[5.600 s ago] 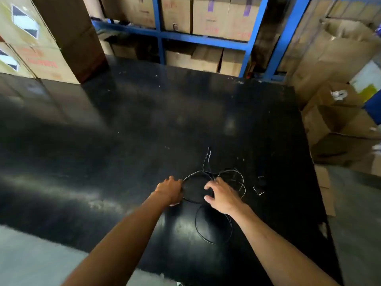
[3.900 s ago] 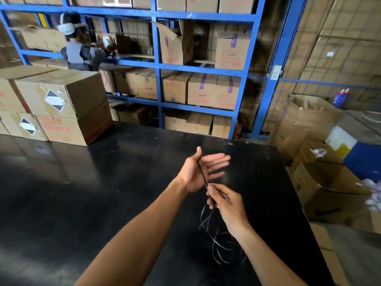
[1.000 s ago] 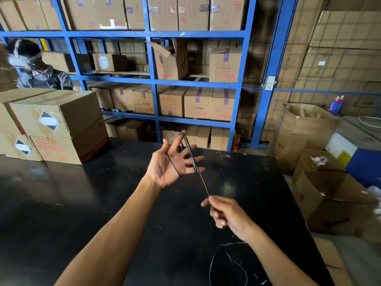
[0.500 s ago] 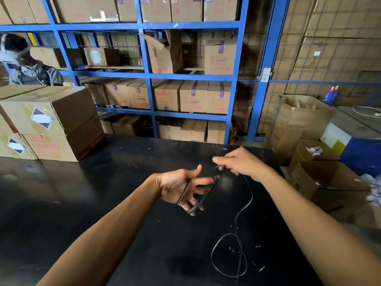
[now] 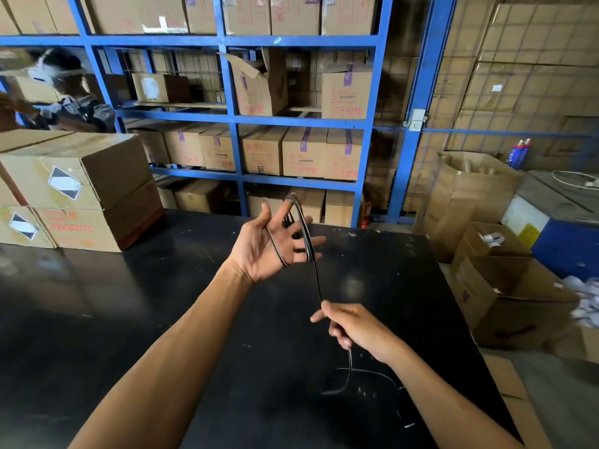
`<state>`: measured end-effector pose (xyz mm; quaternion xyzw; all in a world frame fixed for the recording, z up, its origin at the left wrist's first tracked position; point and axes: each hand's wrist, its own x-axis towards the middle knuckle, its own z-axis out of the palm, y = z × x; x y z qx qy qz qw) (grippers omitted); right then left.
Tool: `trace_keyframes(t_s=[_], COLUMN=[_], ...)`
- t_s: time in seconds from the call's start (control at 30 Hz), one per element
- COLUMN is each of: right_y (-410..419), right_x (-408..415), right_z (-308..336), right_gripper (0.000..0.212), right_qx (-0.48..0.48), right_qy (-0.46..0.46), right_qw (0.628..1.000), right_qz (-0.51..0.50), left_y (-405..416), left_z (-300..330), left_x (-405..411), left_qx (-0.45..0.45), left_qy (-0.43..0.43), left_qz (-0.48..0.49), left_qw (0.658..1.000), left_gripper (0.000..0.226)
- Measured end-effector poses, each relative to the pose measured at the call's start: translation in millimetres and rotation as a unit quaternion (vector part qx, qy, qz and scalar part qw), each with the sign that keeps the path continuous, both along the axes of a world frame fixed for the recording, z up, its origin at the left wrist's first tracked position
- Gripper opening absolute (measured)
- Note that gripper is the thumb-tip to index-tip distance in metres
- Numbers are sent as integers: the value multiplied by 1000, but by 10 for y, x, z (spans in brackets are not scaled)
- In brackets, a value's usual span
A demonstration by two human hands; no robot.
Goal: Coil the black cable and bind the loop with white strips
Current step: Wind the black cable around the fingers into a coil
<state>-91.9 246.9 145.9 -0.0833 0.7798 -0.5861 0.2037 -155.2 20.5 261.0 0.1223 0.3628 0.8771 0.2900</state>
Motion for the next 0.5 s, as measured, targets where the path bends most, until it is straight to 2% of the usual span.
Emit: trace_keyframes(t_s=[0.1,0.17,0.23,0.33,0.43,0.5], right_y=[91,169,253,400,521,568], right_x=[-122,-257,-389,-576,-683,-705], right_z=[60,218,458,882,1284,1473], right_gripper=[68,71,55,27,20,21], right_qx=[74,137,228,315,385,382], right_qy=[33,97,154,204,275,288], right_qw=[995,983,960,927,880,877], right_qz=[-61,-72,-46,-4,53,44], left_y=[25,57,100,153,170,170], left_z=[118,146,135,78,-56,-167], left_x=[80,167,235,290,290,269], left_qx=[3,-10,-56,-159,-266,-339], left_qy=[31,45,69,96,64,42], left_qz=[-111,-203,-284,-375,-391,-352], left_qw=[993,978,955,908,879,871], left_gripper=[56,57,59,63,63,62])
